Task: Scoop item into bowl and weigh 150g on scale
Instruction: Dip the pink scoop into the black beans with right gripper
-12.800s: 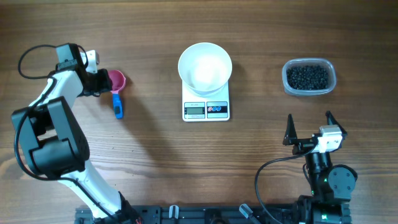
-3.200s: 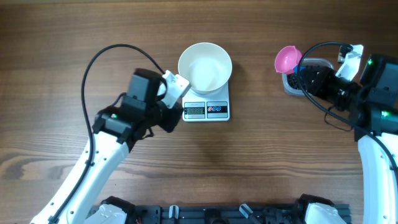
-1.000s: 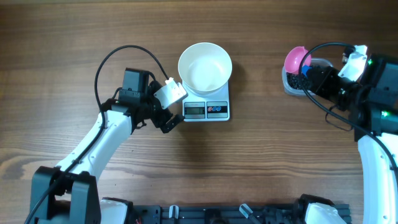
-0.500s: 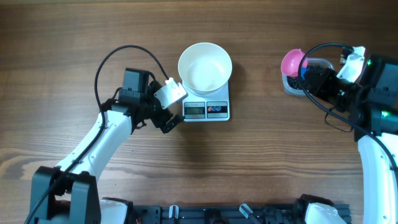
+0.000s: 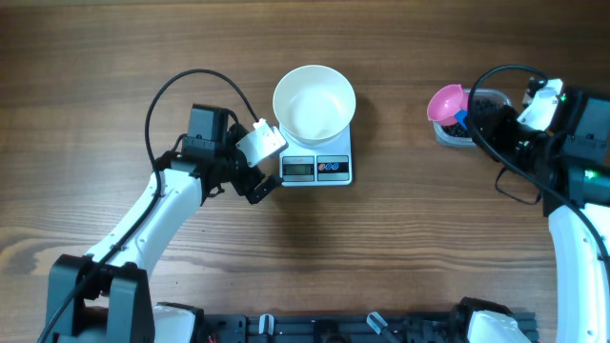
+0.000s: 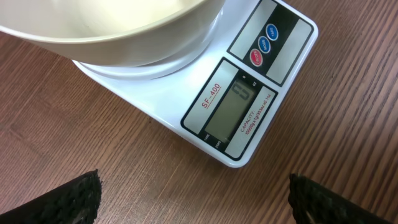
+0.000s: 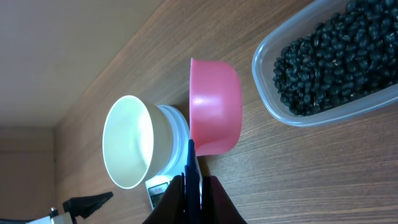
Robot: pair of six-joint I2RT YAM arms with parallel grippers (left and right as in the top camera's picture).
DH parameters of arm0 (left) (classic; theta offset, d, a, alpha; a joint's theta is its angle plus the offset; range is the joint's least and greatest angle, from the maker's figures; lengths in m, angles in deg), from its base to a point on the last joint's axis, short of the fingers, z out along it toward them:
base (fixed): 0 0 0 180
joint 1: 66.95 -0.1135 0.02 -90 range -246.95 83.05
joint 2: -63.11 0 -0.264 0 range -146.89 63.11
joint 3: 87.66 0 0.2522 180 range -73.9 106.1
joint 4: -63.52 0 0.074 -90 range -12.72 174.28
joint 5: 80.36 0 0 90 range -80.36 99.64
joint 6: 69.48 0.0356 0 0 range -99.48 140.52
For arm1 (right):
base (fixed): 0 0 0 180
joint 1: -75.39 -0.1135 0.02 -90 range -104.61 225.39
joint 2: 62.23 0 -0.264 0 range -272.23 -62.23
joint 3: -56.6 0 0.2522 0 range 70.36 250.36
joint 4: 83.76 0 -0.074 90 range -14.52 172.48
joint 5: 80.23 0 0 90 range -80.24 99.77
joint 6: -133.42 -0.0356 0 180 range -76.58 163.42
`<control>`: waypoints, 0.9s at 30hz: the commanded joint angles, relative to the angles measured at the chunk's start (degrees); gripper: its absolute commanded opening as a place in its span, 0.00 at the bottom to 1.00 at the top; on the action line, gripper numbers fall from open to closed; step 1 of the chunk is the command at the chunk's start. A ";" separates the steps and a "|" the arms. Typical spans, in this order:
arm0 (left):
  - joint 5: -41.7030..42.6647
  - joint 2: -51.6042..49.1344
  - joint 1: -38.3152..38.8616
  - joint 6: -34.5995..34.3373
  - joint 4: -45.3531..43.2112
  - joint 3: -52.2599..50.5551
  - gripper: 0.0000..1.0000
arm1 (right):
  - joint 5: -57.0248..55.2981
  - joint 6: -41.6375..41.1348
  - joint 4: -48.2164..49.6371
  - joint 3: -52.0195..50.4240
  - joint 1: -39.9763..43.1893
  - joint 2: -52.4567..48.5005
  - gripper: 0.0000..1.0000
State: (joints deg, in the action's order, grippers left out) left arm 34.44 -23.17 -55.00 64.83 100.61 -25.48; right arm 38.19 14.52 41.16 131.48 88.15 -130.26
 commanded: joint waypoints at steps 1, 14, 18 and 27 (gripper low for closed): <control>0.66 -0.44 -0.33 0.48 0.00 -0.55 1.00 | -2.23 -1.40 -0.09 0.66 0.09 0.00 0.04; 0.66 -0.44 -0.33 0.48 0.00 -0.55 1.00 | -19.65 25.49 -10.67 11.91 0.07 -0.02 0.04; 0.66 -0.44 -0.33 0.48 0.00 -0.55 1.00 | -22.49 31.43 -9.31 12.70 0.07 -0.63 0.04; 0.66 -0.44 -0.33 0.48 0.00 -0.55 1.00 | -24.87 37.73 -8.24 12.68 0.07 -14.29 0.04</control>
State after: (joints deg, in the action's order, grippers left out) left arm 34.44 -23.17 -55.00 64.83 100.64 -25.48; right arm 16.51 49.81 31.76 143.37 88.15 -140.97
